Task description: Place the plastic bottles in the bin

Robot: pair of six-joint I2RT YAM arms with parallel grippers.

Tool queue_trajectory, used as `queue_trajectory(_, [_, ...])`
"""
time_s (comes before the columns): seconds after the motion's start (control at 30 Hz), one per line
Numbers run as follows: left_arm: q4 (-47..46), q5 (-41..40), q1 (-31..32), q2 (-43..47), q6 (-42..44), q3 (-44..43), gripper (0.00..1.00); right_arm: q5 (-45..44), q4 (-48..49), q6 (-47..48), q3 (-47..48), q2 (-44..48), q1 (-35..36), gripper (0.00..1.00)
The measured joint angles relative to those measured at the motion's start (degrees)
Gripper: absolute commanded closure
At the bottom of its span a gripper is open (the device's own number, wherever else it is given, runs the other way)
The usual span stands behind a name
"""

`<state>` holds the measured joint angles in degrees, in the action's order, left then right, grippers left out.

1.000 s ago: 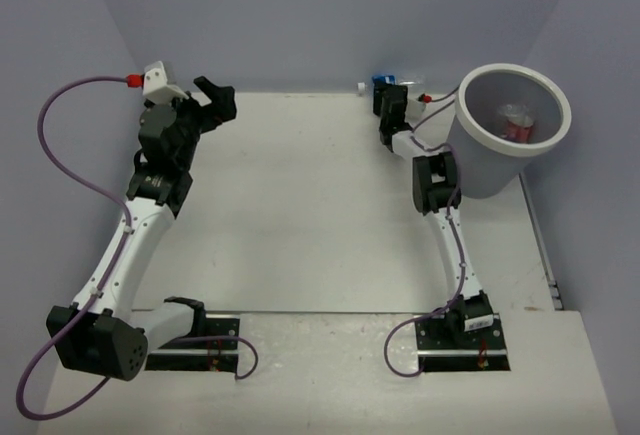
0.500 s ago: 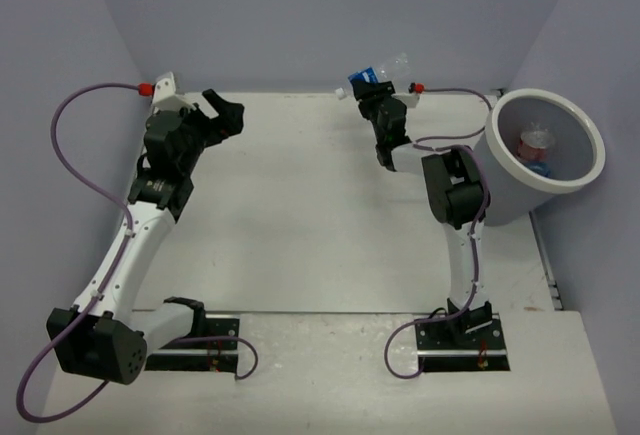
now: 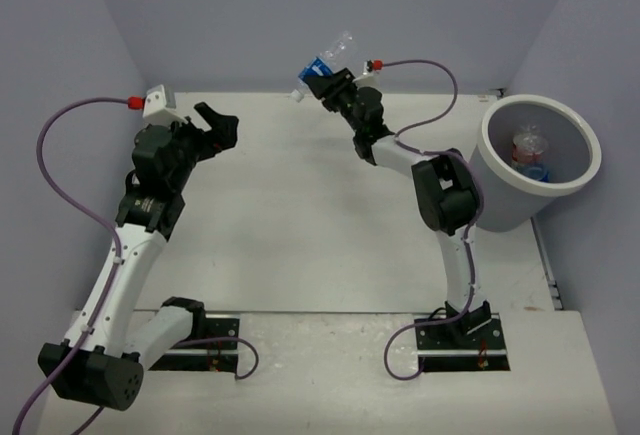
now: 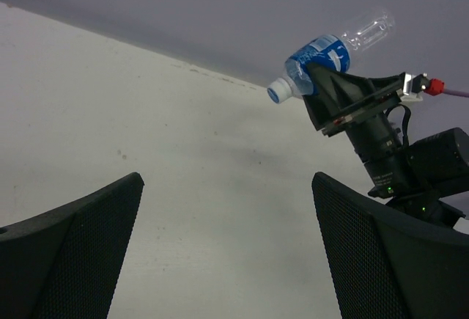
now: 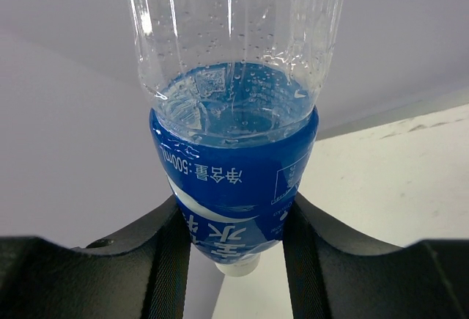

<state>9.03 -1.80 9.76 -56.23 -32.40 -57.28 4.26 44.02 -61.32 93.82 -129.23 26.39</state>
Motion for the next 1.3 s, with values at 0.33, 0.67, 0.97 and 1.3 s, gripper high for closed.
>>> queue_trajectory(0.33, [2.9, 0.1, 0.0, 6.1, 0.5, 1.4, 0.0, 5.4, -19.6, 20.0, -3.4, 15.3, 7.7, 1.0])
queue_trajectory(0.67, [3.9, 0.9, 0.0, 10.0, 0.6, 4.1, 0.0, -11.3, -44.8, 44.4, -7.9, 43.5, 10.7, 1.0])
queue_trajectory(0.97, [4.5, 3.2, 0.0, 9.7, 0.7, 5.7, 0.0, -31.3, -61.9, 50.7, -15.9, 64.0, 4.7, 1.0])
queue_trajectory(1.3, [4.6, 4.3, 0.0, 9.2, 0.7, 5.7, 0.0, -44.1, -66.7, 51.7, -19.0, 81.1, -13.9, 1.0])
